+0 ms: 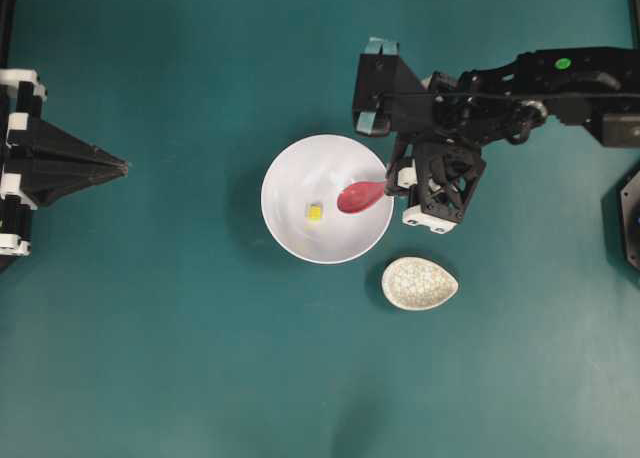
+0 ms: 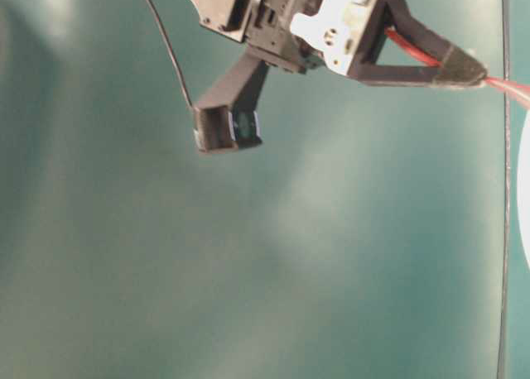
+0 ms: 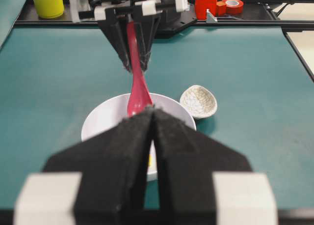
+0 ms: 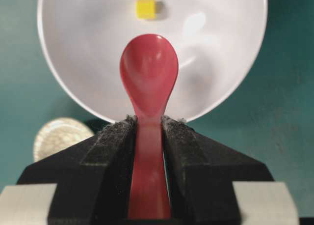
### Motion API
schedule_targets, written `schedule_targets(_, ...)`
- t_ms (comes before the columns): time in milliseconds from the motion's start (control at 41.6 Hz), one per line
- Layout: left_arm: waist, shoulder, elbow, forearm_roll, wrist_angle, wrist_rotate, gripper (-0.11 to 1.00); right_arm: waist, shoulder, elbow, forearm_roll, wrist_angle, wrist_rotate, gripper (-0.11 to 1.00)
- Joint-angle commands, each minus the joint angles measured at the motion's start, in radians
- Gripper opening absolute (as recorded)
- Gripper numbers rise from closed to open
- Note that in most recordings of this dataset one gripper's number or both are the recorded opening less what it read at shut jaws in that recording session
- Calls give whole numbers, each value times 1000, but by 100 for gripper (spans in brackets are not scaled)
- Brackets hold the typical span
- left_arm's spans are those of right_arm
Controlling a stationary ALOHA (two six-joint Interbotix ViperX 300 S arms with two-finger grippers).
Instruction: Scoop the yellow hexagonal prism block from the bowl with a spoon using the right arm.
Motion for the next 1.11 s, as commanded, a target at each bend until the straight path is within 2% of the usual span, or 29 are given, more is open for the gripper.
schedule_targets(0, 2, 8, -20, 3, -6, 2, 0, 9, 0, -25, -12, 2, 2, 23)
schedule_targets(529, 2, 9, -20, 2, -6, 3, 0, 37, 67, -25, -14, -49, -9, 23)
schedule_targets(1081, 2, 6, -21, 3, -11, 2, 0, 44, 127, -25, -18, -206, -14, 23)
